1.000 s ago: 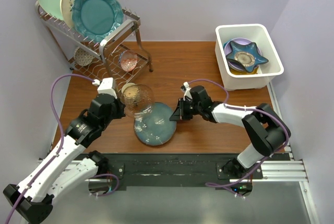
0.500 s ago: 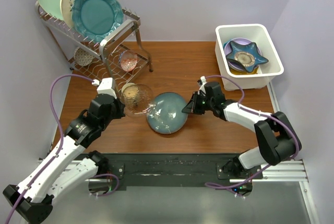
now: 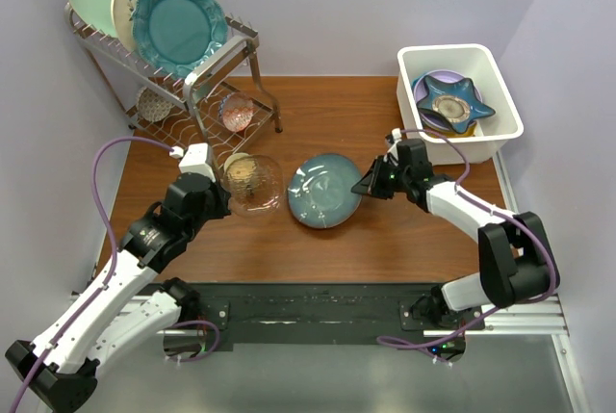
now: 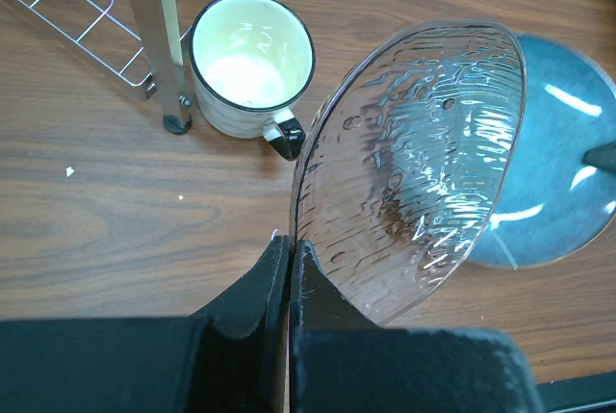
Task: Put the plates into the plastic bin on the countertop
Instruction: Pick up the plate from the corner of the board, then place the plate in the plastic bin.
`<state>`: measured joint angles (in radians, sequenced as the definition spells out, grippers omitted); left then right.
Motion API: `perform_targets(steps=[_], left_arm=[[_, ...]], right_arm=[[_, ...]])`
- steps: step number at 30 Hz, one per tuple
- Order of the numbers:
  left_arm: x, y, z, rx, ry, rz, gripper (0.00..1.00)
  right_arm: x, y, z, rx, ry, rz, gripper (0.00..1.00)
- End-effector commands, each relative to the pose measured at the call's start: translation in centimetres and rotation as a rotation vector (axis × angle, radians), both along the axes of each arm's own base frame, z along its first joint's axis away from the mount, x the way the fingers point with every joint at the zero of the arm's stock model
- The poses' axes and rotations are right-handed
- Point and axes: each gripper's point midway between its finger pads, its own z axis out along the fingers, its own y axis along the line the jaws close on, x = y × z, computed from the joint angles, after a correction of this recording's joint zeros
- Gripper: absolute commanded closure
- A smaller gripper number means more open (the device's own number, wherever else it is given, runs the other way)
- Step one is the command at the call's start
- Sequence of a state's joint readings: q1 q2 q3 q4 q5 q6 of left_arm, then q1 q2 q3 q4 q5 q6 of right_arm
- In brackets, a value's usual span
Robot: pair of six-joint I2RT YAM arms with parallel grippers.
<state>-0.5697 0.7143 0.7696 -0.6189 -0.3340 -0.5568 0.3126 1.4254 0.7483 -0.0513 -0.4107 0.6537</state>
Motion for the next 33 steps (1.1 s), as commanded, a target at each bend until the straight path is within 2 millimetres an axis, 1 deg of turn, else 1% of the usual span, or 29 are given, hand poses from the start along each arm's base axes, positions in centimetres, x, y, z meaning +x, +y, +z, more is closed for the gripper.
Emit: perform_targets(steps=[1, 2, 8, 15, 16, 18, 19, 26, 33], left_arm=[[0.5, 0.0, 0.6, -0.015, -0.028, 0.011, 1.0], [0.5, 0.0, 0.5, -0.013, -0.026, 0.011, 1.0], [0.5, -0.1, 0.6, -0.016, -0.028, 0.008, 1.0], [0.5, -0.2, 0.6, -0.017, -0.027, 0.002, 1.0], [0.5, -0.2, 0.5, -0.016, -0.026, 0.002, 1.0], [0.5, -0.2, 0.4, -0.017, -0.025, -0.001, 1.0], [0.5, -0.3, 0.4, -0.016, -0.025, -0.002, 1.0], [0.5, -0.3, 0.4, -0.017, -0.023, -0.004, 1.0], [0.5, -0.4, 0.3, -0.017, -0.021, -0.009, 1.0]], right_arm=[[3.7, 0.8, 9.7, 0.123, -0.257, 0.017, 1.0], [4.0, 0.7, 10.3, 0.121, -0.268, 0.008, 1.0], [6.0, -0.2, 11.7, 0.122, -0.293, -0.023, 1.0], [7.5, -1.1, 13.3, 0.15, -0.311, -0.048, 1.0], [7.9, -1.1, 13.9, 0.156, -0.323, -0.051, 1.0], [8.3, -1.3, 14.2, 0.155, -0.327, -0.055, 1.0], [8.7, -1.4, 14.9, 0.161, -0.341, -0.057, 1.0], [9.9, -2.1, 16.9, 0.212, -0.36, -0.08, 1.0], [11.1, -3.5, 19.3, 0.24, -0.401, -0.129, 1.0]])
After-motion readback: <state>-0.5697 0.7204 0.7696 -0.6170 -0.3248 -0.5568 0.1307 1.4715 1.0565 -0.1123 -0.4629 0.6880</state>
